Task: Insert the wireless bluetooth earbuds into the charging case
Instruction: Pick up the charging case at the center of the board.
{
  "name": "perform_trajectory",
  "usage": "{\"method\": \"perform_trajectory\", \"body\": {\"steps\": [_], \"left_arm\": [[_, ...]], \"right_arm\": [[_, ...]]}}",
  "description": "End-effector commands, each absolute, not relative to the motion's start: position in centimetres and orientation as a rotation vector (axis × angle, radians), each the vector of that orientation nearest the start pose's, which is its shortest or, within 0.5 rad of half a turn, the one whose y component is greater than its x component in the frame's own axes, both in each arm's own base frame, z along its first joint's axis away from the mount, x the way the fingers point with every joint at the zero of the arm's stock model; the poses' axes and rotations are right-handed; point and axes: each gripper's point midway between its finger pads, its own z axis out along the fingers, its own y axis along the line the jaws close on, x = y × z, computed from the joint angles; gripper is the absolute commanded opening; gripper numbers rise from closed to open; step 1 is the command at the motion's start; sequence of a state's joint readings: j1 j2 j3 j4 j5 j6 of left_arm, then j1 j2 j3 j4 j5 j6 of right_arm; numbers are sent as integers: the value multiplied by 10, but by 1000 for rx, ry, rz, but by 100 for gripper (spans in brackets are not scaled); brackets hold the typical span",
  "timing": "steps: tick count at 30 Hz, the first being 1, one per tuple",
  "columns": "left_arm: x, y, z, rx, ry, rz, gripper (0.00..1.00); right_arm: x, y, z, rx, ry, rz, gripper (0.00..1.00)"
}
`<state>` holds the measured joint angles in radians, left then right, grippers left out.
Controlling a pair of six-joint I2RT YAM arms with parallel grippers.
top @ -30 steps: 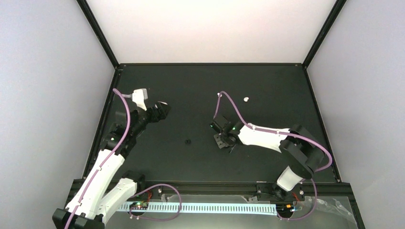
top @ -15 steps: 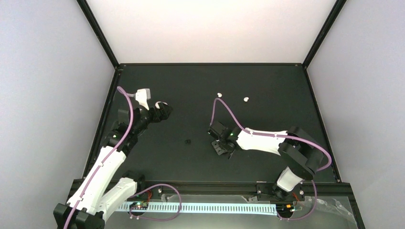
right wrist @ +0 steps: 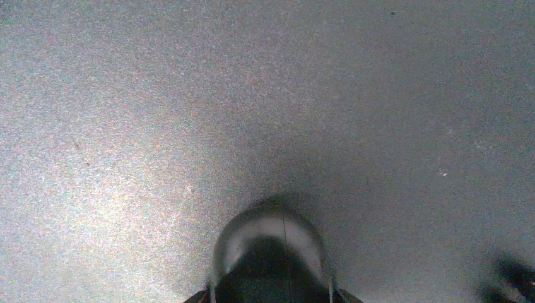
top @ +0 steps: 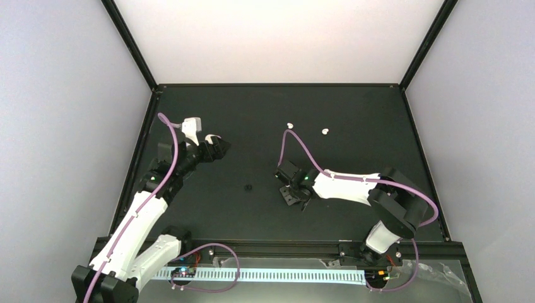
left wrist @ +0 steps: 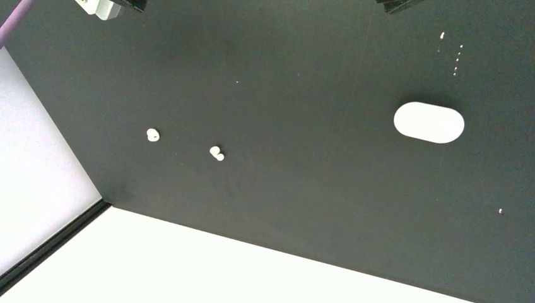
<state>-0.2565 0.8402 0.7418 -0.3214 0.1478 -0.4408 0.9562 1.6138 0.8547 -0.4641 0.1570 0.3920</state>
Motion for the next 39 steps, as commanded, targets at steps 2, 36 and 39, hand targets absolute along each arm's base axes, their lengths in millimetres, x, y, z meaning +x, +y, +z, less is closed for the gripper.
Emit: {"method": "perform_trajectory", "body": {"steps": [2,36,39], "left_arm": [[301,-109,257,-57,2010,-614,99],[234,-216,272,371,2031,-1070,98],[222,-225,280,422,2002,-1118,98]], "right_arm": [[203,245,9,-763,2728,77,48],[178,284,235,-1021,1850,324,38],[172,285,237,-1065,1800,263,38]]}}
